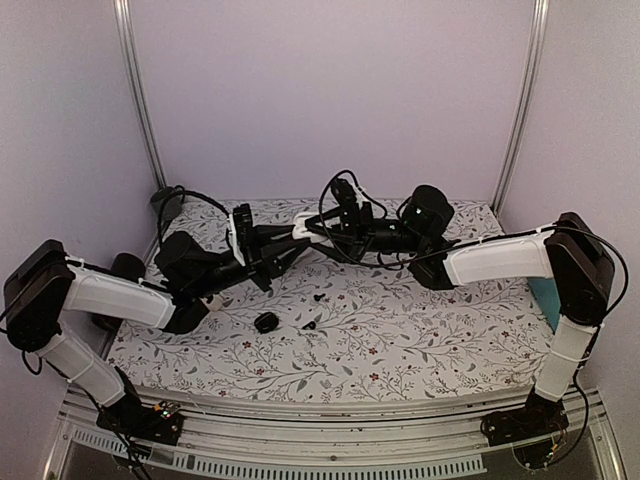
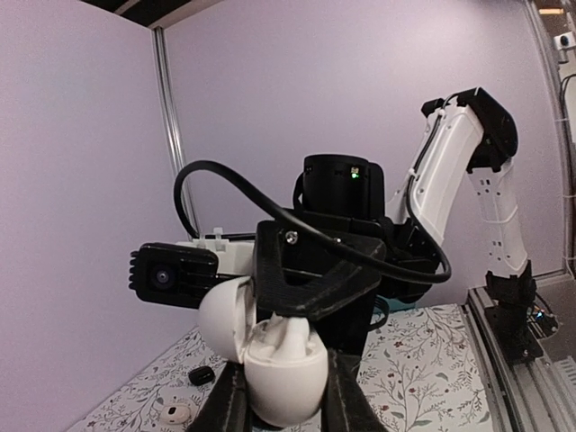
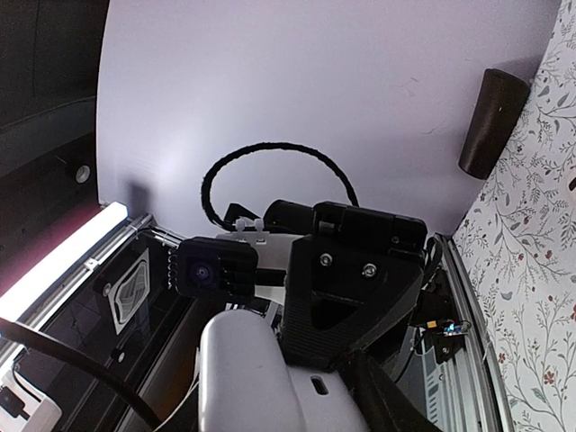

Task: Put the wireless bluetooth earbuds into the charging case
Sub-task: Adjust the left earbud in the left side groove of the charging case.

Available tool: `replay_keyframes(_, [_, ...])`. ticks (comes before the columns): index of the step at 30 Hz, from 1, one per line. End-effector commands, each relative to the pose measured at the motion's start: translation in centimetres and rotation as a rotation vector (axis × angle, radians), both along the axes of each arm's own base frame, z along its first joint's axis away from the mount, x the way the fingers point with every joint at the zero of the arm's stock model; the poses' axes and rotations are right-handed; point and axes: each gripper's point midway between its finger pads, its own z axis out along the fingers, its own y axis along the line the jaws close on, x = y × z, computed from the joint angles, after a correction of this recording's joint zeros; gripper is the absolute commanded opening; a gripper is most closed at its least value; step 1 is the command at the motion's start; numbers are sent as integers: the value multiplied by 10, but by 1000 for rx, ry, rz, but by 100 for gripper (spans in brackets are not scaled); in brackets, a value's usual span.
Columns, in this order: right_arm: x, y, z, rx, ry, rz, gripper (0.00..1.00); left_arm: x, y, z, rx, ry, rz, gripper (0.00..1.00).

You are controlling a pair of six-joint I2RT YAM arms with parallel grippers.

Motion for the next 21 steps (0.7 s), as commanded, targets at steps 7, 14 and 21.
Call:
replay_keyframes(7, [0,9,-12,-46,-8,17,21,4,-3,15,-24,-29,-4,0])
replay_keyframes(14, [4,12,-24,-127,-5,-2,8,6,-6,21,-17,-31,-13,0])
replay_keyframes(21, [7,12,-23,-158,-55,-27,33,6,-5,20,-4,-13,-14,0])
